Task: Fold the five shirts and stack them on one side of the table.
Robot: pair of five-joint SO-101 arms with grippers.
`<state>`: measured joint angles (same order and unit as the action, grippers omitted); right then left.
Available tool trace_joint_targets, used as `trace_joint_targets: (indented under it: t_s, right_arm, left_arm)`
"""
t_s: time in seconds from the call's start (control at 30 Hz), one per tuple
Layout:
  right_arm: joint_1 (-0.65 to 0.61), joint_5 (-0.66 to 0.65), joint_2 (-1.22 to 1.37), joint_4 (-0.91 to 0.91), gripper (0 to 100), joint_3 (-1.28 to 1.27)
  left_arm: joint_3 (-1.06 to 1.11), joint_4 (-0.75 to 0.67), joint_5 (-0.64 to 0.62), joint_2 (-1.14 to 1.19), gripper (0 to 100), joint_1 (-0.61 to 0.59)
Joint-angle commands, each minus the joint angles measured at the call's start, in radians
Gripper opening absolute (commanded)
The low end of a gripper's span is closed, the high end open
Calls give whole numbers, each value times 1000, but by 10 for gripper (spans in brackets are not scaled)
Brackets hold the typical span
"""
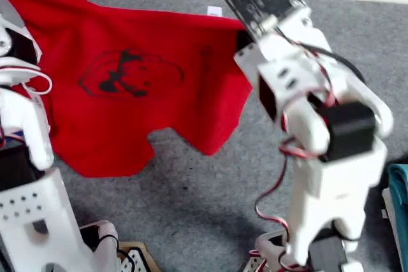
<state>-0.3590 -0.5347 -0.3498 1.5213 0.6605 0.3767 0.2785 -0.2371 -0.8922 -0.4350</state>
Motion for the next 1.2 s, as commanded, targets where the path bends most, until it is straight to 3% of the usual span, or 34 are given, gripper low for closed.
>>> trace_joint_targets:
  t_s: [0.0, 0.57, 0.97, 1.17]
  right_arm:
    - [18, -15, -116, 30, 7, 42]
    - [16, -51, -367, 153, 7, 44]
    - [16, -44, -265, 105, 7, -142]
    - [16, -43, -111, -7, 7, -254]
  left_arm:
    - [-45, -21, -11, -107, 7, 8]
    - [-47, 40, -6, -423, 7, 8]
    - [140, 32, -6, -389, 7, 13]
    - [239, -141, -9, -176, 7, 15]
